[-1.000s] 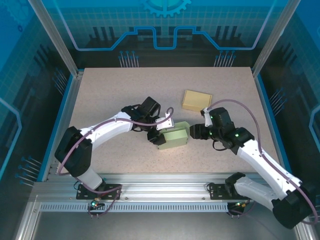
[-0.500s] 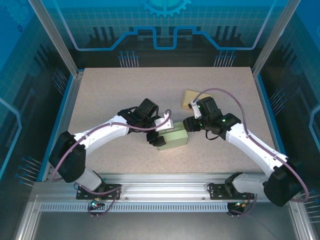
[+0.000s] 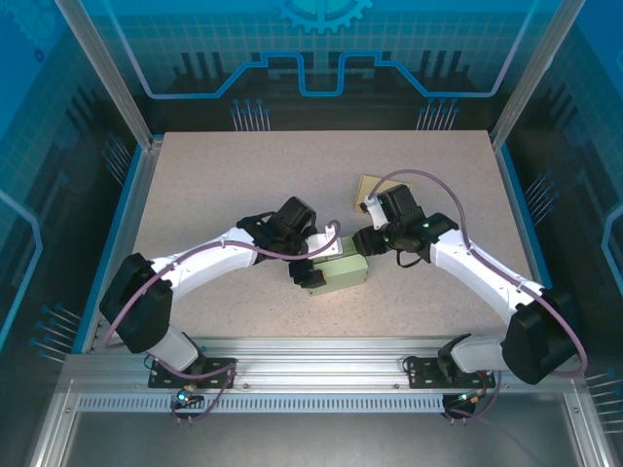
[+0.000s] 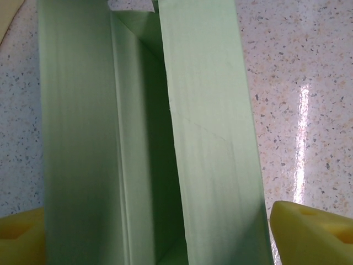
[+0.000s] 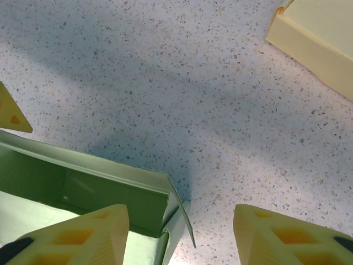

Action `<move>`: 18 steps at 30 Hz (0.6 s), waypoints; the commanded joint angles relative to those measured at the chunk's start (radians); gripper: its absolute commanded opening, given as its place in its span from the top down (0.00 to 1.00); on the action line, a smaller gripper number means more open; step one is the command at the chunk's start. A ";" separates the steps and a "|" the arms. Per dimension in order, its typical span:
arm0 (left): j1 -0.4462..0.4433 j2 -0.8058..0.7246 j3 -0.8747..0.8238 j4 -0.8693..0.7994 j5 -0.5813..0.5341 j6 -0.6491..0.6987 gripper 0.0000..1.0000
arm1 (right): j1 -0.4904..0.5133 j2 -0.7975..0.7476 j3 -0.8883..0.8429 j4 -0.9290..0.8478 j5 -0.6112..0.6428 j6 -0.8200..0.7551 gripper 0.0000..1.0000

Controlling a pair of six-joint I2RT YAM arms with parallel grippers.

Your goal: Fold the paper box

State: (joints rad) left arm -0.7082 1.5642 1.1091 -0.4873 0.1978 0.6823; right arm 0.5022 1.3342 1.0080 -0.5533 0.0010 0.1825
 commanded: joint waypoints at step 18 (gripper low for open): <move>-0.005 -0.039 0.017 0.031 0.079 0.011 0.01 | -0.027 0.003 -0.012 0.037 -0.040 0.003 0.53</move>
State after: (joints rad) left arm -0.7101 1.5517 1.1091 -0.4644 0.2337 0.6827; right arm 0.4877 1.3403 1.0073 -0.5369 -0.0189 0.1822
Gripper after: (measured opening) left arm 0.988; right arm 0.471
